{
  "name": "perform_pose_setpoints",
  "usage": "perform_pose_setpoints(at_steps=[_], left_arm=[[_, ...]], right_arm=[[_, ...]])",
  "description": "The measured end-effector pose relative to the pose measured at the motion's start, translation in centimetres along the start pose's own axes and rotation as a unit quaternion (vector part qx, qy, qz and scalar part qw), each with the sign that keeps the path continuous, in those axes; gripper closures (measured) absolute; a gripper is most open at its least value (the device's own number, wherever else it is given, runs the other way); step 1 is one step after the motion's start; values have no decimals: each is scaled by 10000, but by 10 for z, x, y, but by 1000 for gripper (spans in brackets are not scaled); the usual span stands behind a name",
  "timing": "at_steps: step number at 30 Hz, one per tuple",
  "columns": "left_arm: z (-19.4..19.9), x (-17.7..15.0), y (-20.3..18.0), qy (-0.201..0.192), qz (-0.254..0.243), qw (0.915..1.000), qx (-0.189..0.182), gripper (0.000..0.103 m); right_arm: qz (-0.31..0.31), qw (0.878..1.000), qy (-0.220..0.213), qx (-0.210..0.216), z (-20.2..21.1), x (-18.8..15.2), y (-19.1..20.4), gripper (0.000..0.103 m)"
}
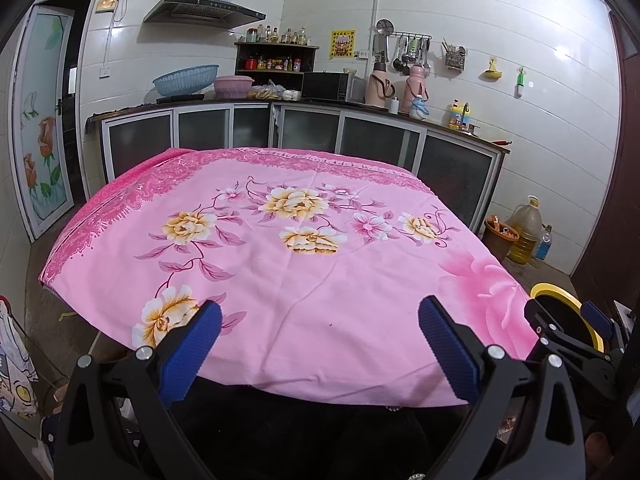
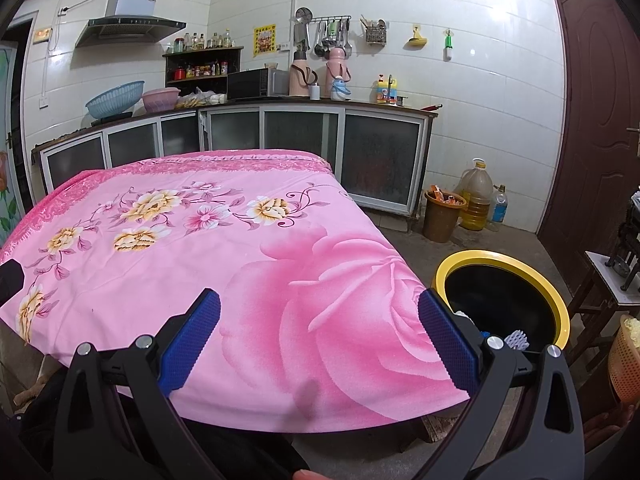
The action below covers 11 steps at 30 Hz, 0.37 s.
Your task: Collect trash
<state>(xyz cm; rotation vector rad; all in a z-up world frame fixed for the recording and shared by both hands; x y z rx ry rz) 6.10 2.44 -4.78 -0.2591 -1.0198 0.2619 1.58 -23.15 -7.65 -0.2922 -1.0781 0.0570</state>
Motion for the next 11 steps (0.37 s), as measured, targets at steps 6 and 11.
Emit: perform_pose_setpoints(at_steps=[6,11], left_arm=[[0,0,0,12,-1,10000,-30,8],[-1,1,0,9,-7,10000,-40,8]], right_arm=[[3,10000,3,4,0,0,1,8],[0,10000,8,7,0,0,0,8]])
Point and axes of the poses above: each gripper's, at about its wrist camera, not at the fingertips, and z roughly against the way its jaws point, y to its left, x to its top, the point moved 7 cm from there along -z, roughly the way its jaws point, and after that the axes turned 15 degrees about z, right-handed, at the moved point
